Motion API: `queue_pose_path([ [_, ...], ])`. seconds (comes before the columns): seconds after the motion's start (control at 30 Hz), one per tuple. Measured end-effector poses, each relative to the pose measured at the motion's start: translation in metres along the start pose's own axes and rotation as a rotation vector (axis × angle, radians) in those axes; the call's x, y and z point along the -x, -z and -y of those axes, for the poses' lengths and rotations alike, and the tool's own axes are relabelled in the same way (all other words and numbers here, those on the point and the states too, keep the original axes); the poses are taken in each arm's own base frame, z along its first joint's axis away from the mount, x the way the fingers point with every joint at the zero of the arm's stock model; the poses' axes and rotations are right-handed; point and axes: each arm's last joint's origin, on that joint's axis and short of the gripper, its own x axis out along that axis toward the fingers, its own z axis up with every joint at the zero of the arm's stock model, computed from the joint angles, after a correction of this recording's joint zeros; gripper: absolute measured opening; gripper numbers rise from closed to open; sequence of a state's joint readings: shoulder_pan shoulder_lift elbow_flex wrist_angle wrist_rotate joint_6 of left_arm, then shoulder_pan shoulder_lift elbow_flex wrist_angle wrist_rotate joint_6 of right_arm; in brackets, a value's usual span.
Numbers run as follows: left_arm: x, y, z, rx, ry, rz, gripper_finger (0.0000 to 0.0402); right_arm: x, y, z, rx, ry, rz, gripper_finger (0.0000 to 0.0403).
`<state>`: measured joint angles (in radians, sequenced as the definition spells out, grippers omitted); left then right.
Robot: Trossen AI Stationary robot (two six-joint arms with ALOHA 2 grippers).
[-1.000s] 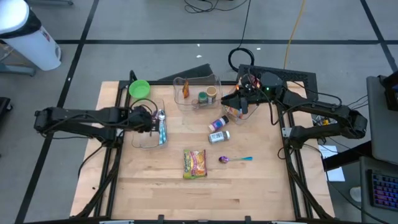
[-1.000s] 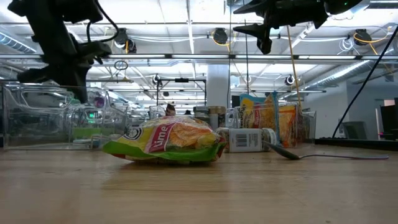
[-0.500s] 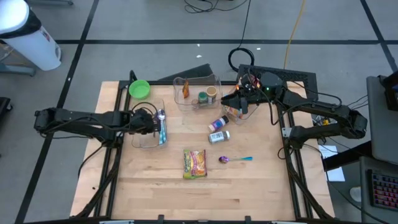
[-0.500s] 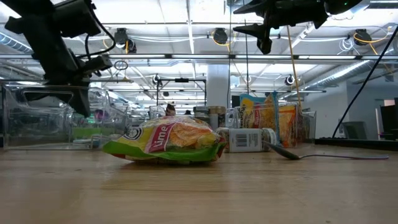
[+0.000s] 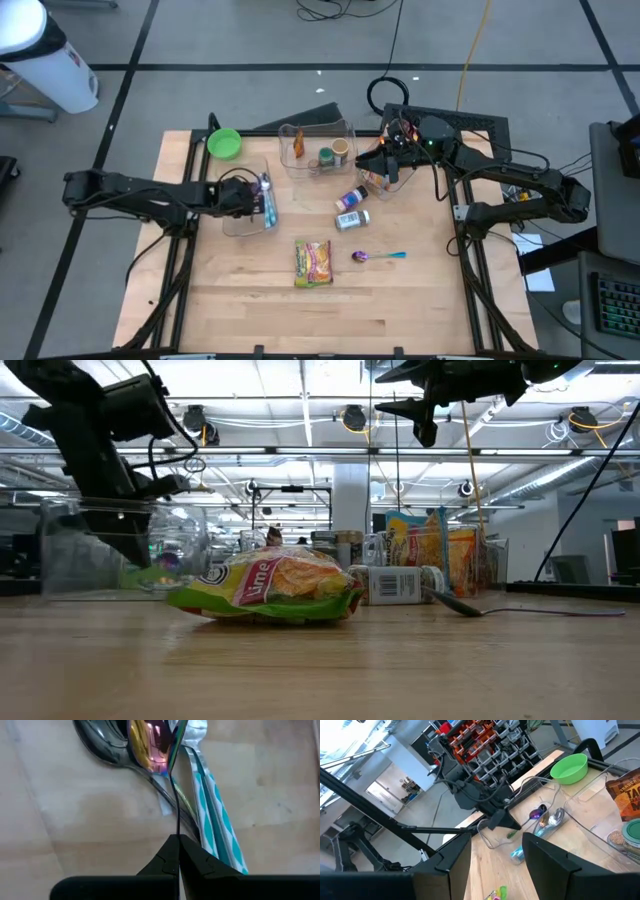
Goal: Pick & Place Food Item
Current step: Put the right violet spoon into the left transparent bin
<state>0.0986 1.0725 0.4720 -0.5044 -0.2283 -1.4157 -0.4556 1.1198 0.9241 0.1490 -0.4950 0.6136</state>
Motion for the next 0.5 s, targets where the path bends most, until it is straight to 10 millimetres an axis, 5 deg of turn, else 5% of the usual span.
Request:
queue_pose_path([
  [0.5, -0.014, 0.001, 0.009, 0.017, 0.015, -0.033, 0.0016, 0.000, 0.001, 0.000, -0.007, 0.000, -0.006, 0.0169],
])
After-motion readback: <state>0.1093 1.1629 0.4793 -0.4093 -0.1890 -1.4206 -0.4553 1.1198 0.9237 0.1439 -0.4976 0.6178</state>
